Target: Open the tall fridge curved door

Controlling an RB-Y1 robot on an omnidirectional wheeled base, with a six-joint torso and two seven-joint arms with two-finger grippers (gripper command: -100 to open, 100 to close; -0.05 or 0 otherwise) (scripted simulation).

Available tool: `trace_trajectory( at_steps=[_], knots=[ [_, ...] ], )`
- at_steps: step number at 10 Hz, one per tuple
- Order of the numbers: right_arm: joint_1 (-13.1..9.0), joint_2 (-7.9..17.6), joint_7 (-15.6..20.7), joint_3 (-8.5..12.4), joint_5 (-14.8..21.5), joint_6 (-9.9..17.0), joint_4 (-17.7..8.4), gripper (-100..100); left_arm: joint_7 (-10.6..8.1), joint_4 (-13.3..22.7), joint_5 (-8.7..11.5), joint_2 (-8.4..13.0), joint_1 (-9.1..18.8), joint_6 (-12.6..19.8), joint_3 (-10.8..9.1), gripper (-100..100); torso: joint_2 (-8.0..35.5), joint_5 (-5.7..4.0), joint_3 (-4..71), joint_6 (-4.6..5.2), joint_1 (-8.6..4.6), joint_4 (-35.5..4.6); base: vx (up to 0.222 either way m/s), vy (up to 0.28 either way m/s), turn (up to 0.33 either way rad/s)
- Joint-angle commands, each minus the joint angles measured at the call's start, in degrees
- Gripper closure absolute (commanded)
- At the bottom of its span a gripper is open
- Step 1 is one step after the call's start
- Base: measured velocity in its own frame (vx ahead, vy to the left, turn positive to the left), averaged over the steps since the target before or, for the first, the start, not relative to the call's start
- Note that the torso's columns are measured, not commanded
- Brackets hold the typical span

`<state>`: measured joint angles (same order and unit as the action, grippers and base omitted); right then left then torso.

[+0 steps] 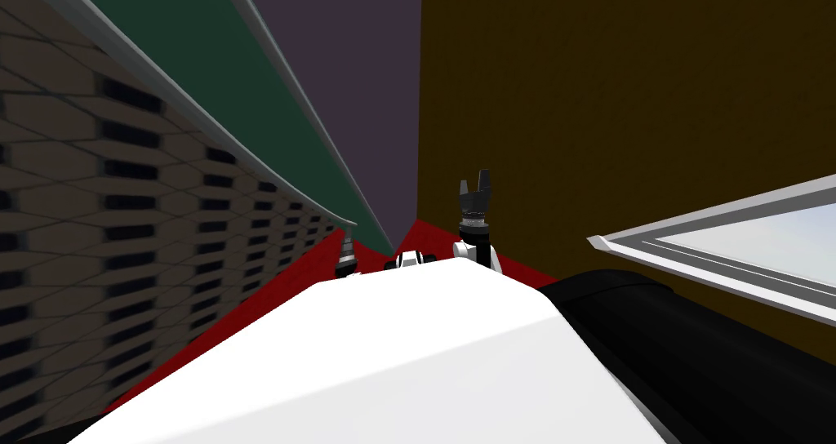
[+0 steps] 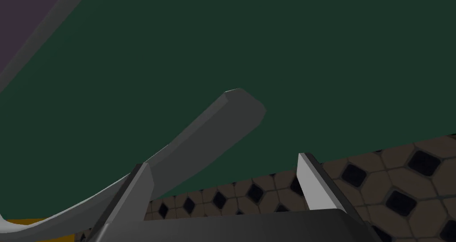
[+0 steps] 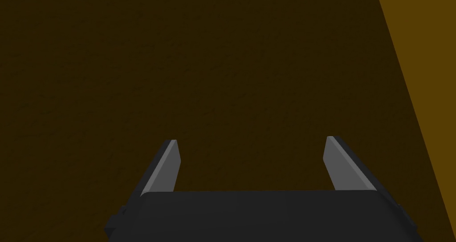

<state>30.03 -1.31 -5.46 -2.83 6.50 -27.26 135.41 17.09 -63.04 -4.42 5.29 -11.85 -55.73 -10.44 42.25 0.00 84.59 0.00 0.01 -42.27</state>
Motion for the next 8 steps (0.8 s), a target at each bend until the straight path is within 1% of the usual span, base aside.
trace_trajectory(
  at_steps=[1,2,3,5,6,7,8],
  knots=[
    [0.0,0.0,0.0,0.0,0.0,0.0,0.0,0,0.92,3.1,-0.1,-2.7,0.9,-1.4,-0.36,-100,0.0,0.0,0.0,0.01,0.0,0.0,0.045,-0.022,-0.018],
    [0.0,0.0,0.0,0.0,0.0,0.0,0.0,0,0.81,2.2,-0.1,-2.0,0.6,-1.0,-0.21,-100,0.0,-0.01,0.0,0.0,-0.04,0.0,0.022,-0.012,-0.003],
    [0.0,0.0,0.0,0.0,0.0,0.0,0.0,0,0.59,1.6,0.0,-1.6,1.8,0.7,-0.36,-100,0.1,0.0,-0.1,0.0,0.02,0.0,0.01,-0.014,0.014],
    [0.0,0.0,0.0,0.0,0.0,0.0,0.0,0,0.29,1.1,0.1,-1.0,2.9,2.4,-0.53,-100,0.1,0.0,-0.1,0.0,0.0,0.0,0.009,-0.017,0.012],
    [0.0,0.0,0.0,0.0,0.0,0.0,0.0,0,0.22,0.9,0.1,-1.1,2.3,1.9,-0.48,-100,0.1,0.0,0.0,0.0,-0.01,0.0,0.003,-0.007,0.001],
    [0.0,0.0,0.0,0.0,0.0,0.0,0.0,0,0.67,1.8,0.0,-1.8,1.5,0.3,-0.32,100,0.1,0.01,0.0,0.0,0.01,0.0,-0.008,0.011,-0.016],
    [0.0,0.0,0.0,0.0,0.0,0.0,0.0,0,0.82,2.0,-0.1,-2.0,0.9,-0.6,-0.24,100,0.1,0.02,0.0,0.0,0.06,0.0,-0.015,0.015,-0.017]
  ],
)
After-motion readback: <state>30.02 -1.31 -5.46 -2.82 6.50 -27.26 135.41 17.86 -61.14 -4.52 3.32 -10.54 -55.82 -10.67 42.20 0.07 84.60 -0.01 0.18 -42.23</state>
